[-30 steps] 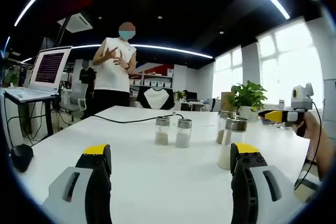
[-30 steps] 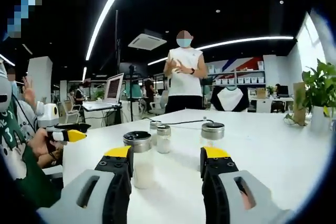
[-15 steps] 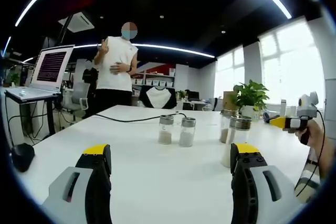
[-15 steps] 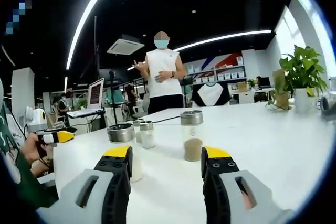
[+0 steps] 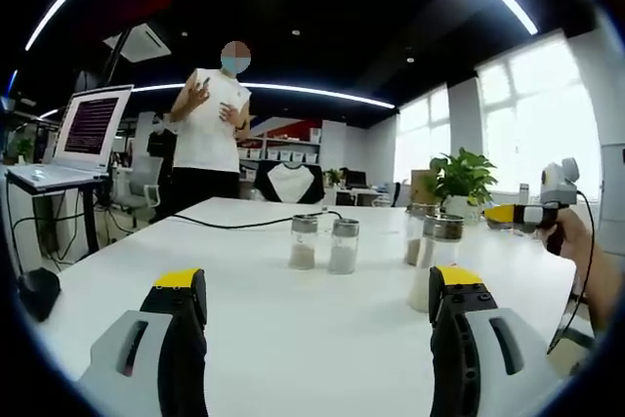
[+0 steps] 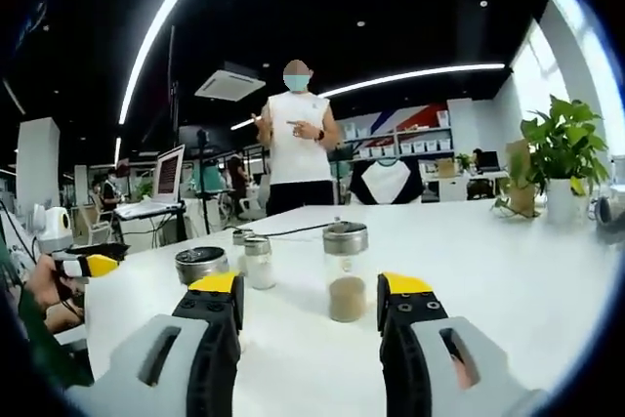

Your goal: Rotate the seasoning bottle until the label or dispensing opening points toward the visible target arrow and the bottle remains upright within the marked orientation range

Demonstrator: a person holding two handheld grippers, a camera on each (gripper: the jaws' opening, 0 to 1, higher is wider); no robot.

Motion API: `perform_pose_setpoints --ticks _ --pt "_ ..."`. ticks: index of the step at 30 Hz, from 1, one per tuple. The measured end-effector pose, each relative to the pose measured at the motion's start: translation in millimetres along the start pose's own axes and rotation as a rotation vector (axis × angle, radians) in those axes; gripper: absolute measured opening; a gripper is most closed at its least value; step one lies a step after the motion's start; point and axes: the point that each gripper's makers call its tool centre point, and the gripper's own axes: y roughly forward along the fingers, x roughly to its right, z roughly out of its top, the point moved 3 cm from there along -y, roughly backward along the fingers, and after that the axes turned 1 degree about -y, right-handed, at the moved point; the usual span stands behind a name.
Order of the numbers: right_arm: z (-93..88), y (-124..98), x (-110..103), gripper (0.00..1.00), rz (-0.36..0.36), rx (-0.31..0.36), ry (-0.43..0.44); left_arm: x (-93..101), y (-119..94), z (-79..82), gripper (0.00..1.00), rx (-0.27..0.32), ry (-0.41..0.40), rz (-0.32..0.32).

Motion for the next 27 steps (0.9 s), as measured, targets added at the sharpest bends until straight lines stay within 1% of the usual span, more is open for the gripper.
perform_pose_setpoints --ticks 5,6,8,9,10,11,12,14,17,18,19,20,21,22,23,24,25,27 --pt "4.9 21.2 10.3 0.58 0.003 -0.008 -0.044 5.4 0.8 0.3 1.00 -0.001 0.002 -0.013" --pt "5.4 22.9 10.4 0.58 0.001 -0.012 -0.041 5.7 0.8 0.2 1.00 -0.002 0.000 -0.014" --pt "8.0 33.9 15.9 0.59 0.007 -0.011 -0.043 5.3 0.4 0.5 1.00 -0.002 -0.001 -0.012" --pt "9.1 39.5 18.6 0.59 0.013 -0.001 -0.042 4.9 0.0 0.8 1.00 -0.002 0.000 -0.010" --pt "14.8 44.3 21.2 0.59 0.009 0.049 -0.048 4.2 -0.1 1.6 1.00 -0.002 -0.001 -0.007" --pt "15.3 48.0 25.2 0.59 0.004 0.058 -0.053 4.1 -0.3 2.0 1.00 -0.003 -0.001 -0.007" --pt "14.6 50.1 27.8 0.59 -0.003 0.045 -0.053 4.3 -0.5 3.7 1.00 -0.001 0.001 -0.006" --pt "14.7 58.8 31.1 0.60 -0.010 0.042 -0.060 5.0 -0.8 4.7 1.00 0.001 0.004 -0.006" --pt "5.5 72.4 32.6 0.60 0.009 0.006 -0.023 6.2 -1.4 3.8 1.00 -0.002 0.006 -0.009" --pt "4.9 77.8 37.5 0.61 0.009 0.011 -0.018 6.2 -2.1 2.3 1.00 -0.011 0.006 -0.008" --pt "7.8 82.9 36.6 0.62 0.022 0.052 0.002 6.5 -2.4 1.8 1.00 -0.011 0.002 -0.009" --pt "8.1 85.7 35.6 0.64 0.022 0.065 0.018 7.4 -2.4 2.2 1.00 -0.005 -0.008 -0.014" --pt "5.6 90.6 34.8 0.66 0.028 0.054 -0.008 8.7 -2.4 2.7 1.00 0.000 -0.019 -0.022" --pt "4.6 92.1 34.4 0.67 0.022 0.050 -0.017 9.6 -2.4 3.2 1.00 0.003 -0.028 -0.026" --pt "1.6 96.7 37.1 0.67 0.003 0.029 -0.032 10.2 -2.3 3.9 1.00 0.006 -0.023 -0.025" --pt "0.8 99.6 35.7 0.67 0.003 0.028 -0.036 10.9 -2.1 4.6 1.00 0.007 -0.016 -0.026" --pt "0.9 103.2 36.9 0.66 0.004 0.039 -0.021 11.3 -1.9 5.5 1.00 0.009 -0.015 -0.028" --pt "-0.3 108.4 36.4 0.65 0.015 0.038 -0.002 11.4 -2.1 6.9 1.00 0.015 -0.025 -0.032"
